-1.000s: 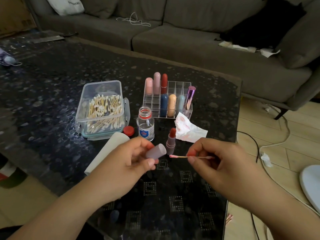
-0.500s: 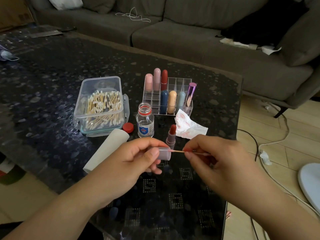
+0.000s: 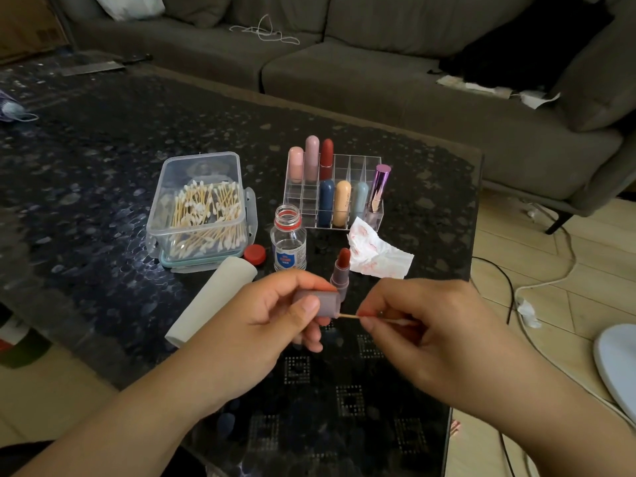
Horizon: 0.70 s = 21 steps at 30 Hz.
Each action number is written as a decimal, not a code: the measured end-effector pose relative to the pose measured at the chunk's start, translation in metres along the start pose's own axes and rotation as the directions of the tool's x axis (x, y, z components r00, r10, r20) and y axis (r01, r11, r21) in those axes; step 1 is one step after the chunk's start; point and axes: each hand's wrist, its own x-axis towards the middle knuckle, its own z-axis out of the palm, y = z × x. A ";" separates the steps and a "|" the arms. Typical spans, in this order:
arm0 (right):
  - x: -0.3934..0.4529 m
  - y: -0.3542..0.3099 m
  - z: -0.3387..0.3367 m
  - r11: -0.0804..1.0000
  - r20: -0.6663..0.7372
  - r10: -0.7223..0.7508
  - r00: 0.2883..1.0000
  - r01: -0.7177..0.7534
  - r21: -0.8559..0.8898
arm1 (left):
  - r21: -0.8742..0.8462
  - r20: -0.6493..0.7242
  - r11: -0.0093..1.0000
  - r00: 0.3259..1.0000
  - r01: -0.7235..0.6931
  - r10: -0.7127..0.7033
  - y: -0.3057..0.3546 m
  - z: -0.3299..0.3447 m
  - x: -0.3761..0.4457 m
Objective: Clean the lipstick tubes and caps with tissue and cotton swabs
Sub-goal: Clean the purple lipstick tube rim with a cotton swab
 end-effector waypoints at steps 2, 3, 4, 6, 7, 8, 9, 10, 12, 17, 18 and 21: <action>0.000 0.000 -0.002 1.000 -0.031 -0.001 1.000 0.001 0.030 | -0.006 0.015 1.000 1.000 0.012 -0.012 0.000 0.000 -0.001; 0.001 0.001 -0.002 1.000 -0.059 0.007 0.998 -0.006 0.022 | -0.019 0.015 1.000 1.000 0.018 -0.018 0.000 0.000 0.000; 0.001 0.001 -0.002 1.000 -0.076 0.019 0.997 -0.018 0.011 | -0.031 0.006 0.999 1.000 0.023 -0.023 0.000 0.000 0.000; 0.001 0.001 -0.002 1.000 -0.054 0.026 0.998 -0.025 0.010 | -0.063 -0.032 0.998 0.999 0.023 -0.025 0.001 0.000 0.000; 0.001 0.001 -0.002 1.000 -0.030 0.013 0.999 -0.012 0.023 | -0.072 -0.049 0.997 0.999 0.018 -0.022 0.001 0.001 0.000; 0.001 0.000 -0.002 0.999 -0.014 0.000 1.000 0.001 0.040 | -0.070 -0.057 0.997 0.998 0.015 -0.019 0.001 0.001 0.000; 0.001 0.000 -0.002 0.998 -0.015 -0.006 1.000 0.006 0.055 | -0.061 -0.052 0.998 0.998 0.016 -0.020 0.001 0.001 0.000; 0.000 0.000 -0.003 0.998 -0.035 -0.003 0.999 0.005 0.056 | -0.045 -0.038 0.999 0.999 0.020 -0.022 0.001 0.001 0.000; 0.002 0.001 -0.004 1.000 -0.079 0.021 0.997 -0.020 0.013 | -0.025 -0.011 0.999 1.000 0.028 -0.029 0.001 0.001 -0.001; 0.001 0.001 -0.004 0.999 0.008 0.007 1.000 -0.007 0.053 | -0.068 -0.015 0.997 0.999 0.042 -0.043 0.004 0.002 -0.001; 0.001 0.001 -0.005 0.998 -0.015 0.007 1.000 -0.006 0.062 | -0.065 -0.011 0.997 0.999 0.048 -0.049 0.005 0.002 -0.001; 0.002 0.004 -0.006 0.998 -0.115 0.055 0.992 -0.056 -0.008 | -0.052 -0.021 0.996 0.998 0.066 -0.067 0.006 0.002 -0.001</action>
